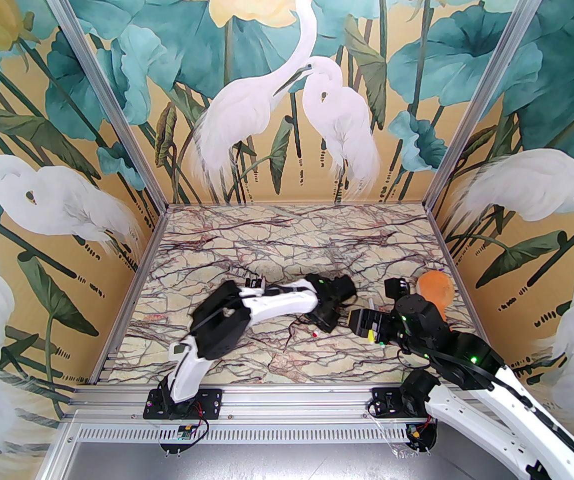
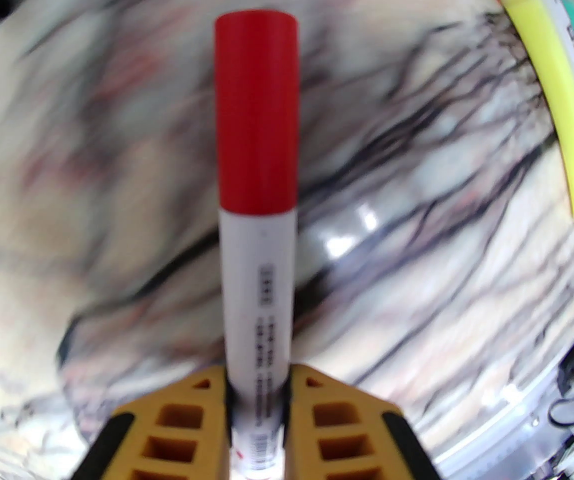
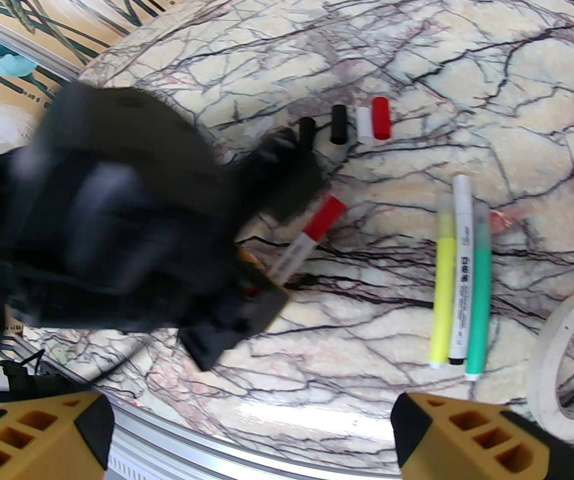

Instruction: Open the pen caps

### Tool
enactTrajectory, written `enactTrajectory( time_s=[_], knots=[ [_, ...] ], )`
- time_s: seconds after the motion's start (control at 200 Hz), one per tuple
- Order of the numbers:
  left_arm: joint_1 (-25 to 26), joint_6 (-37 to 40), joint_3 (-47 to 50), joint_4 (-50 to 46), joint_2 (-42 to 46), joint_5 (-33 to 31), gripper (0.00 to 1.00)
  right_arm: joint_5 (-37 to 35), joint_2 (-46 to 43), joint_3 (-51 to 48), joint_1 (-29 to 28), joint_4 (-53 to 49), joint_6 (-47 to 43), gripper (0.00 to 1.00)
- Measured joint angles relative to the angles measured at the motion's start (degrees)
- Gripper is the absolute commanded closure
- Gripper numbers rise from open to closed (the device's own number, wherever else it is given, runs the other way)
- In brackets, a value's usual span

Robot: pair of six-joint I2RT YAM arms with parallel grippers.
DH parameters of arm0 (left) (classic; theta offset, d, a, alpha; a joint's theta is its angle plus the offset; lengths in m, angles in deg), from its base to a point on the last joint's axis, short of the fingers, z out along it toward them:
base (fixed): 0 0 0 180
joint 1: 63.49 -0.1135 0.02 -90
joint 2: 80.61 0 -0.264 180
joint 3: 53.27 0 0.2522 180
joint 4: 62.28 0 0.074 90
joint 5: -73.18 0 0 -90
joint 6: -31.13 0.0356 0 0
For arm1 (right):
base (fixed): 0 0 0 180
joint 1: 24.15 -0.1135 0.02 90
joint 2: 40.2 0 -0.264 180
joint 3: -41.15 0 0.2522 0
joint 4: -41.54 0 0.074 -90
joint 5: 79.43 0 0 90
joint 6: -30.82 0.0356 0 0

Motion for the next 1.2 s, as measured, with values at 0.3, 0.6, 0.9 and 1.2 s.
enactTrajectory(
  time_s=[0.3, 0.6, 0.9, 1.2],
  knots=[
    [-4.2, -3.5, 21.9, 15.8, 23.5, 7.1, 0.8, 6.4, 5.8, -4.8, 1.9, 13.2, 3.2, 0.17],
    [-5.3, -3.5, 35.5, 28.4, 34.6, 16.2, 0.8, 14.1, 19.1, -5.2, 5.8, 27.9, 5.0, 0.36],
    [-5.3, -4.1, 36.9, 35.9, 35.5, 24.7, 0.81, 18.6, 26.0, -4.9, 6.5, 35.2, 4.8, 0.52],
    [-5.3, -4.2, 36.9, 37.8, 35.4, 26.8, 0.81, 20.3, 26.1, -4.7, 7.1, 37.4, 4.8, 0.65]
  ],
)
